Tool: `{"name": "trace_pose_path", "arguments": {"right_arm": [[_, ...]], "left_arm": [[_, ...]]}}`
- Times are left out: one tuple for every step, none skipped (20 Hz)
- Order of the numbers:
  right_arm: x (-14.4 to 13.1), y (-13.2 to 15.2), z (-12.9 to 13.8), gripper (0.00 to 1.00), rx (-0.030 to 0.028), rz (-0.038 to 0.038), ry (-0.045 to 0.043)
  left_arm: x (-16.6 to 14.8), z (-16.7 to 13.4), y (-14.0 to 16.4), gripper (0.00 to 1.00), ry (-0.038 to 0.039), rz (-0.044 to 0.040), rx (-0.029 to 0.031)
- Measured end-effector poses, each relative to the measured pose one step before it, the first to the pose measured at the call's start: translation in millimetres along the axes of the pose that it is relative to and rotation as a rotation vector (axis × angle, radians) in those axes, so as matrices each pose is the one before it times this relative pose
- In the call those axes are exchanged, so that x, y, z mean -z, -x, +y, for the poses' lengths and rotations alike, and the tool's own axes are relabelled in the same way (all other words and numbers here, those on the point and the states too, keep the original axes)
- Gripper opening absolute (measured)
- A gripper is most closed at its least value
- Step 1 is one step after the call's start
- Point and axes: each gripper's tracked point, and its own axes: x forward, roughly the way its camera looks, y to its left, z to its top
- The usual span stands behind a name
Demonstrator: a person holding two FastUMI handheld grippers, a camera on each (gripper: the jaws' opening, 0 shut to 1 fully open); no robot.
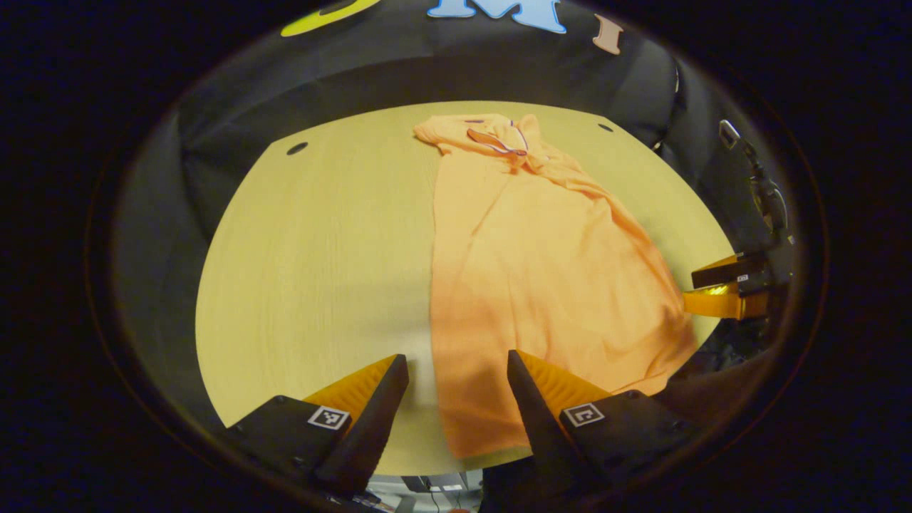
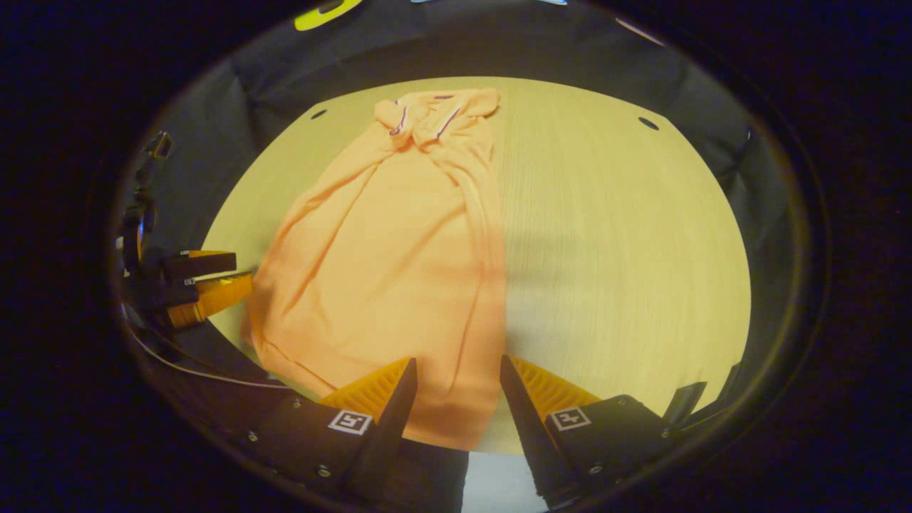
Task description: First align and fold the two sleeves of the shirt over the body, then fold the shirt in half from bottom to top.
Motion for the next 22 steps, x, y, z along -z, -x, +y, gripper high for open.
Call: {"name": "trace_pose_path", "arguments": {"right_arm": [[4.52,-2.62,1.43,0.76,0.00578,0.02322,0.01478],[4.52,-2.01,0.88,0.77,0.00918,0.02542,0.01737],[3.33,-3.25,0.40,0.79,0.01228,0.02249,0.01875],[2.04,-2.70,0.08,0.79,0.00827,0.02154,0.01949],[2.99,-2.78,0.78,0.80,0.00778,0.01589,0.01750],[2.11,-1.66,0.61,0.79,0.00779,0.01640,0.01432],[3.27,-2.91,0.82,0.79,0.01017,0.01524,0.01022],[3.37,-2.32,0.87,0.79,0.00647,0.01901,0.00773],[1.77,-3.94,1.76,0.79,0.00364,0.01643,0.00514],[4.13,-2.66,0.59,0.79,0.00290,0.03413,0.00962],[-4.93,-0.61,0.32,0.80,0.00760,-0.01572,0.00433],[0.99,-1.40,0.21,0.81,-0.00331,0.02677,0.00299],[-0.52,-0.43,0.07,0.80,-0.00030,0.00618,-0.00269],[0.85,-0.05,-0.35,0.81,-0.00155,0.02486,-0.00175],[-0.30,0.55,-0.08,0.81,0.00058,0.01732,-0.00320],[-0.78,0.20,0.11,0.81,0.00000,0.02375,-0.00345],[0.58,-0.16,0.26,0.82,0.00237,0.01643,-0.00463],[-1.30,-0.06,0.87,0.82,0.00206,0.00854,-0.00410],[0.45,-0.67,0.91,0.83,0.00368,0.00042,-0.00105],[0.24,0.36,-0.40,0.84,0.00400,-0.00504,0.00062],[-0.65,-0.77,0.67,0.84,-0.00162,-0.00481,0.00025],[2.23,1.07,-0.41,0.84,-0.00070,0.00253,0.00111]], "left_arm": [[7.61,-1.06,-1.40,0.93,-0.00052,0.02573,0.00176],[8.12,-0.13,-2.30,0.94,-0.00214,0.03199,-0.00306],[9.19,-0.24,-1.51,0.92,-0.00496,0.02752,-0.00168],[6.67,-0.24,-1.82,0.93,-0.00670,0.02626,-0.00182],[6.52,1.09,-3.09,0.94,-0.01093,0.02898,-0.01006],[5.30,2.57,-3.19,0.94,-0.01285,0.02584,-0.01522],[7.00,1.55,-4.43,0.93,-0.01065,0.02645,-0.01331],[1.63,-1.55,-1.60,0.93,0.00040,0.00800,-0.00327],[-2.32,3.32,2.72,0.94,-0.00845,0.00663,-0.00410],[0.09,-1.28,-0.80,0.93,-0.00355,0.01131,-0.00350],[-0.78,-1.15,-1.00,0.93,-0.00367,0.01605,-0.00136],[-0.50,-0.29,-0.43,0.92,-0.00632,0.01357,0.00097],[-1.16,-0.24,-0.53,0.92,0.00147,0.01742,0.00498],[0.26,-0.34,-0.04,0.92,0.01278,0.01774,0.00959],[2.09,0.67,-1.47,0.92,0.01903,0.02036,0.00285],[-1.81,-0.43,0.18,0.92,0.00178,0.02135,0.00105],[-0.05,-0.75,0.56,0.93,-0.00906,0.01751,-0.00196],[-0.55,-1.21,-1.83,0.92,-0.00553,0.01298,-0.00164],[-2.07,0.00,-0.16,0.91,0.00164,0.00817,-0.00142],[-1.62,0.32,-0.94,0.93,-0.00106,-0.00118,0.00158],[0.72,-0.42,-0.09,0.91,-0.00805,0.00395,0.00273],[-2.22,-1.91,0.46,0.90,-0.01024,-0.00529,0.00551]]}}
